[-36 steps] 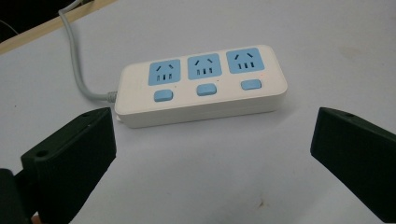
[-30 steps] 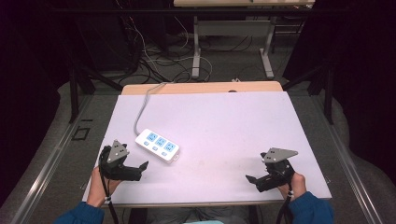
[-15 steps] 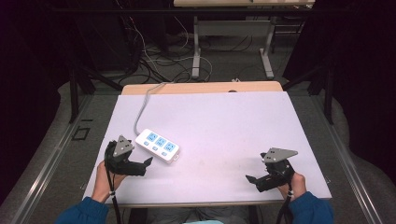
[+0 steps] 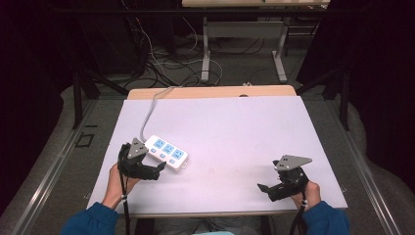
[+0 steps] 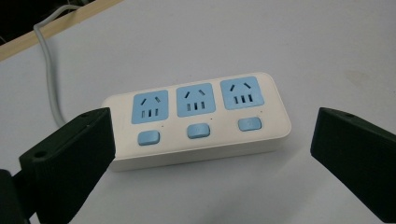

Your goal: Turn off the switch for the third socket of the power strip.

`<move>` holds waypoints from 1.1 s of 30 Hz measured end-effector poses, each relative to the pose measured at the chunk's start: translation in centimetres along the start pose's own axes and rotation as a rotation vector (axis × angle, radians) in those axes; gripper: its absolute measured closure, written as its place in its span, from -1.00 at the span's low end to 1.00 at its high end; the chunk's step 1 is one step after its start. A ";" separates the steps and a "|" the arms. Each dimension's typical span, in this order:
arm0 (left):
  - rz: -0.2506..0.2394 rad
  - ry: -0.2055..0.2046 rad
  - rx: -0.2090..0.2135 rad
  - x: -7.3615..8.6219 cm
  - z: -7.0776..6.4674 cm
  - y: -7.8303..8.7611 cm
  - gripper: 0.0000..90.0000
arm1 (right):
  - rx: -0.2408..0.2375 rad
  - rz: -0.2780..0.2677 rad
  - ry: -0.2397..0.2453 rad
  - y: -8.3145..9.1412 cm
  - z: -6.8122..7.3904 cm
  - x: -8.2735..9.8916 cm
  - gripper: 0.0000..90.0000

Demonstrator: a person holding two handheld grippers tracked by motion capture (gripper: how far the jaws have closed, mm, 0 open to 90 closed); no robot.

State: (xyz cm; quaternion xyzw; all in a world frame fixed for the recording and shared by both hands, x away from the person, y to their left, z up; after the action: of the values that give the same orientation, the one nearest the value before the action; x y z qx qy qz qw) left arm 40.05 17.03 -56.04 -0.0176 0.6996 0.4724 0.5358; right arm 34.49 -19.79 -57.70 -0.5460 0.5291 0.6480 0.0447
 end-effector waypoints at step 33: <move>0.042 0.017 0.055 -1.1 0.0 -3.6 -0.61 | -0.002 0.012 0.002 -0.1 0.0 0.1 -0.93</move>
State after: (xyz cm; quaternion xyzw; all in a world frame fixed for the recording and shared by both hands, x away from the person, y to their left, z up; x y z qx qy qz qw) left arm 42.42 14.48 -57.54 0.0078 0.7171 0.4641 0.5199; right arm 34.48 -19.81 -57.85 -0.5433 0.5319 0.6483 0.0396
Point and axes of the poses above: each handheld gripper's, and its own axes: y roughly backward along the jaws, x roughly out of its underside, z roughly to its left, the point moved 10 cm from there along -y, roughly forward along the jaws, and after that the axes turned 9 degrees about x, right-handed, at the moved point
